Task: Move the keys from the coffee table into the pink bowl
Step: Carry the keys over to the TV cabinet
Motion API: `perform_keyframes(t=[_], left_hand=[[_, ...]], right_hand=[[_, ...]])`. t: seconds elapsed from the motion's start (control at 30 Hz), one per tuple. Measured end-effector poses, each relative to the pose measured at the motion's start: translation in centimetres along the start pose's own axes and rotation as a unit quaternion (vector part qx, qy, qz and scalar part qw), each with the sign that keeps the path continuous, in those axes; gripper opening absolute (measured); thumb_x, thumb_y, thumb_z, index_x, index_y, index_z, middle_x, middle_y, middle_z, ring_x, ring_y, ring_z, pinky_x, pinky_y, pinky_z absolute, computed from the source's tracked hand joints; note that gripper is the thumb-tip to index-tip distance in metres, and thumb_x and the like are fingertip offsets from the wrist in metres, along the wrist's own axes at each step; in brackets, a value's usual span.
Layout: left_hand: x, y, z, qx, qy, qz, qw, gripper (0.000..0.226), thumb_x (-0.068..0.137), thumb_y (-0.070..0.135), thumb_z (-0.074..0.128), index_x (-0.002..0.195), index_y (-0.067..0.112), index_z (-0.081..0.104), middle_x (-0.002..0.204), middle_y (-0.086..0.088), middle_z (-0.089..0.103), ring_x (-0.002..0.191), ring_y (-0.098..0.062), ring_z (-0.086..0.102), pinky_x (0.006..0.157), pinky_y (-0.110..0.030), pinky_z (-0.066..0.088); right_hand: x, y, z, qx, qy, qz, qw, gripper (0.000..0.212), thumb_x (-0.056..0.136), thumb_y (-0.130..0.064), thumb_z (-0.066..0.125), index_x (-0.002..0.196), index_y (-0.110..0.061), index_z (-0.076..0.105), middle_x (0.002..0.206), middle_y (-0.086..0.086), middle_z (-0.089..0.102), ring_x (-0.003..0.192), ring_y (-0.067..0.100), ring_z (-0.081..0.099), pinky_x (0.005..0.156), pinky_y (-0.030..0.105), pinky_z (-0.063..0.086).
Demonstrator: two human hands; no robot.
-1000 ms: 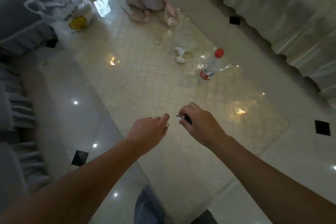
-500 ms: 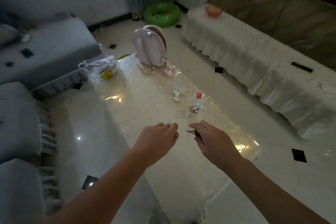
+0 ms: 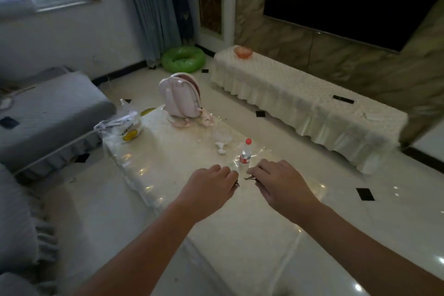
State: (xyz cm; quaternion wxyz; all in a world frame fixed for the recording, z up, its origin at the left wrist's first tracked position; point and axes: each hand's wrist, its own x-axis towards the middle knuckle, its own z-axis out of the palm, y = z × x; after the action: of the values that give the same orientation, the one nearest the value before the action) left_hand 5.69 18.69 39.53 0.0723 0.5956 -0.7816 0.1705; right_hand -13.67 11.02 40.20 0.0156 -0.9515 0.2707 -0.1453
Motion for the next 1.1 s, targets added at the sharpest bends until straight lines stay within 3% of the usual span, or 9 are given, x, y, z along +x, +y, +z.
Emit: perform_keyframes(t=[0.23, 0.33, 0.53, 0.67, 0.87, 1.1], left_hand=[[3.5, 4.3, -3.0, -0.019, 0.019, 0.043, 0.999, 0.014, 0.083, 0.03, 0.066, 0.081, 0.017, 0.061, 0.071, 0.001, 0.063, 0.057, -0.018, 0.059, 0.039, -0.026, 0.039], [5.8, 7.4, -3.7, -0.024, 0.018, 0.055, 0.998, 0.015, 0.085, 0.03, 0.063, 0.078, 0.018, 0.059, 0.066, 0.002, 0.061, 0.058, -0.018, 0.061, 0.039, -0.027, 0.04], [12.2, 17.2, -3.8, -0.042, 0.01, 0.088, 0.995, 0.015, 0.086, 0.03, 0.061, 0.078, 0.017, 0.057, 0.066, 0.0, 0.06, 0.058, -0.02, 0.061, 0.044, -0.03, 0.043], [16.4, 24.8, -3.4, -0.067, 0.014, 0.105, 0.992, 0.016, 0.082, 0.026, 0.068, 0.077, 0.014, 0.059, 0.063, -0.001, 0.059, 0.054, -0.022, 0.058, 0.039, -0.029, 0.042], [21.9, 32.8, -2.9, -0.054, 0.026, 0.195, 0.979, 0.016, 0.089, 0.032, 0.056, 0.082, 0.018, 0.057, 0.067, 0.002, 0.057, 0.055, -0.017, 0.055, 0.04, -0.028, 0.037], [27.9, 36.1, -2.5, -0.083, 0.049, 0.265, 0.959, 0.016, 0.089, 0.028, 0.056, 0.077, 0.017, 0.055, 0.063, 0.001, 0.053, 0.05, -0.018, 0.049, 0.037, -0.028, 0.035]], right_hand=[[-4.9, 3.0, -3.3, -0.026, 0.035, 0.011, 0.999, 0.042, 0.076, -0.015, 0.075, 0.113, -0.019, 0.056, 0.096, -0.001, 0.064, 0.079, 0.021, 0.059, 0.068, 0.033, 0.049], [-7.4, 5.3, -5.1, -0.015, 0.035, 0.043, 0.998, 0.034, 0.078, -0.017, 0.074, 0.106, -0.02, 0.053, 0.092, -0.002, 0.061, 0.077, 0.021, 0.059, 0.067, 0.033, 0.047], [-16.0, 12.1, -8.9, -0.009, 0.038, 0.113, 0.993, 0.027, 0.08, -0.013, 0.073, 0.104, -0.016, 0.06, 0.095, 0.001, 0.062, 0.076, 0.021, 0.058, 0.068, 0.034, 0.046], [-23.0, 17.0, -10.5, -0.012, 0.021, 0.148, 0.989, 0.028, 0.084, -0.014, 0.069, 0.11, -0.017, 0.061, 0.1, 0.001, 0.063, 0.081, 0.022, 0.059, 0.073, 0.034, 0.046], [-30.3, 22.3, -13.7, -0.028, 0.031, 0.199, 0.979, 0.028, 0.084, -0.014, 0.069, 0.11, -0.017, 0.061, 0.098, 0.001, 0.063, 0.079, 0.021, 0.059, 0.071, 0.032, 0.045], [-32.7, 27.1, -14.5, -0.056, 0.028, 0.235, 0.97, 0.026, 0.085, -0.015, 0.067, 0.11, -0.017, 0.061, 0.097, 0.002, 0.064, 0.082, 0.024, 0.06, 0.074, 0.037, 0.048]])
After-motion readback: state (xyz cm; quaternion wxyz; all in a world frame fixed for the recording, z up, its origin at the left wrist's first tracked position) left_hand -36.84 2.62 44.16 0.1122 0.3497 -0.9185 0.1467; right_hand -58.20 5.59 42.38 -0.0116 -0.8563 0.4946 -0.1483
